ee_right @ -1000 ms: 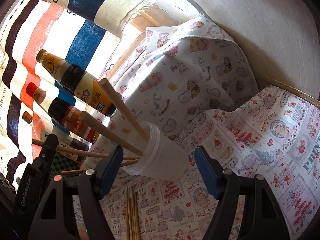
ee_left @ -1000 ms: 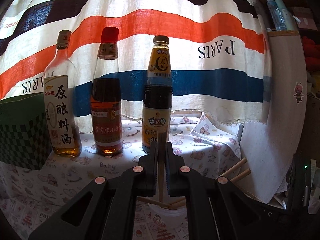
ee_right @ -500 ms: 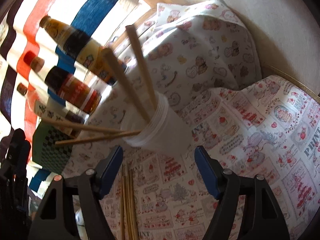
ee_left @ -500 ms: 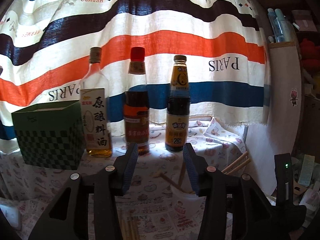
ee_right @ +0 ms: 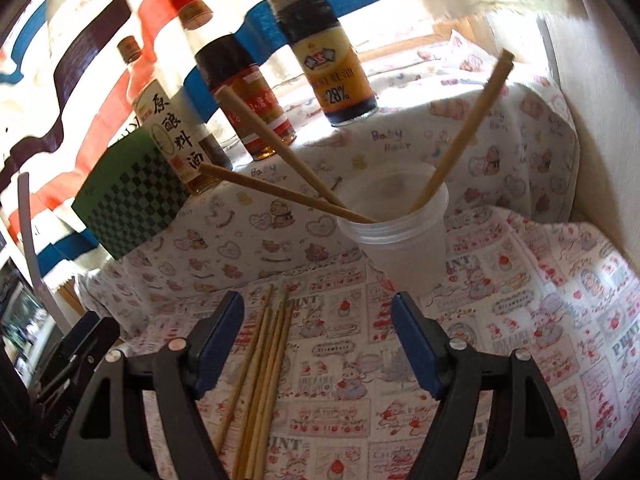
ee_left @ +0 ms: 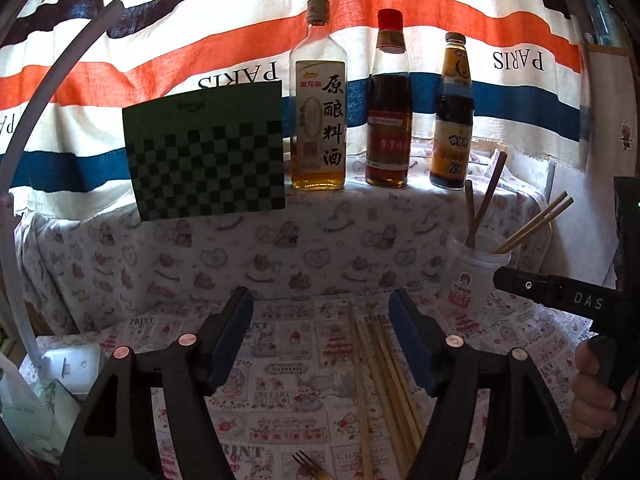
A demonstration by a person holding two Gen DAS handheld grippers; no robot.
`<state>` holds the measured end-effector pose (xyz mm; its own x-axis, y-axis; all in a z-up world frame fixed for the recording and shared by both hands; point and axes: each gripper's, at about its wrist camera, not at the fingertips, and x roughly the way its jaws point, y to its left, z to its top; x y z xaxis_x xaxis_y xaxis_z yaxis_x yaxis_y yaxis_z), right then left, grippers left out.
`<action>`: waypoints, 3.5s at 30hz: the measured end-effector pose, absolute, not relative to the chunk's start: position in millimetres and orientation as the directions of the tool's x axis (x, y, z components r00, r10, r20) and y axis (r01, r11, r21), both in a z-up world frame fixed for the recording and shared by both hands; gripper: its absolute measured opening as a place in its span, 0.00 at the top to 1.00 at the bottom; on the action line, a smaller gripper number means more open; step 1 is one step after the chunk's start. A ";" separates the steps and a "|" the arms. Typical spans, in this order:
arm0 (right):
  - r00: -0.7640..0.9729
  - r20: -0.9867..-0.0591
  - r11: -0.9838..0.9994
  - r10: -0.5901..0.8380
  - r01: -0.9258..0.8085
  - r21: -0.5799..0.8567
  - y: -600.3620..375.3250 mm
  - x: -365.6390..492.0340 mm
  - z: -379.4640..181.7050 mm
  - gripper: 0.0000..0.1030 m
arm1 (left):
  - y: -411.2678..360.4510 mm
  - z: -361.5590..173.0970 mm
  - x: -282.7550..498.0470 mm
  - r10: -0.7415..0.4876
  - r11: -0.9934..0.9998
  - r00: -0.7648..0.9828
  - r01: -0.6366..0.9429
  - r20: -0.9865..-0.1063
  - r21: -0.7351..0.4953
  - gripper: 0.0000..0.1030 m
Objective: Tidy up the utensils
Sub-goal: 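Open both tools to release the chopsticks and move back over the loose chopsticks, then grasp a wooden chopstick with the left tool while the right tool aligns with another, then close the right tool on a loose chopstick and lift it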
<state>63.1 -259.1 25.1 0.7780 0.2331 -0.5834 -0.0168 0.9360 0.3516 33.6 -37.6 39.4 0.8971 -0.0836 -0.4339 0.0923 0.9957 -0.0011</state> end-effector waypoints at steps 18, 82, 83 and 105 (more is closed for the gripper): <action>0.674 -0.728 0.988 0.127 -0.021 0.152 -234.1 73.8 0.3 0.24 | -25.9 -26.9 70.6 -0.126 0.992 0.674 0.105 -0.728 -0.074 0.16; 0.468 -0.867 0.954 0.169 -0.297 0.026 -156.8 63.3 -46.2 0.72 | -31.3 36.6 3.9 0.029 0.995 0.933 0.006 -0.359 0.098 0.94; 0.468 -0.867 0.953 0.170 -0.301 0.025 -156.8 63.3 -45.5 0.73 | -31.0 36.6 4.1 0.028 0.995 0.932 0.007 -0.361 0.096 0.94; 0.853 -0.460 0.969 0.246 -0.221 0.108 -217.2 19.1 48.4 0.94 | -19.6 40.8 2.0 0.006 1.000 0.933 0.003 -0.360 0.022 0.94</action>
<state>19.1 -217.2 48.4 0.8531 0.2460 -0.4601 -0.2214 0.9692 0.1078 2.0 -19.6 40.8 0.9328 0.0055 -0.3603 0.0025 0.9998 0.0220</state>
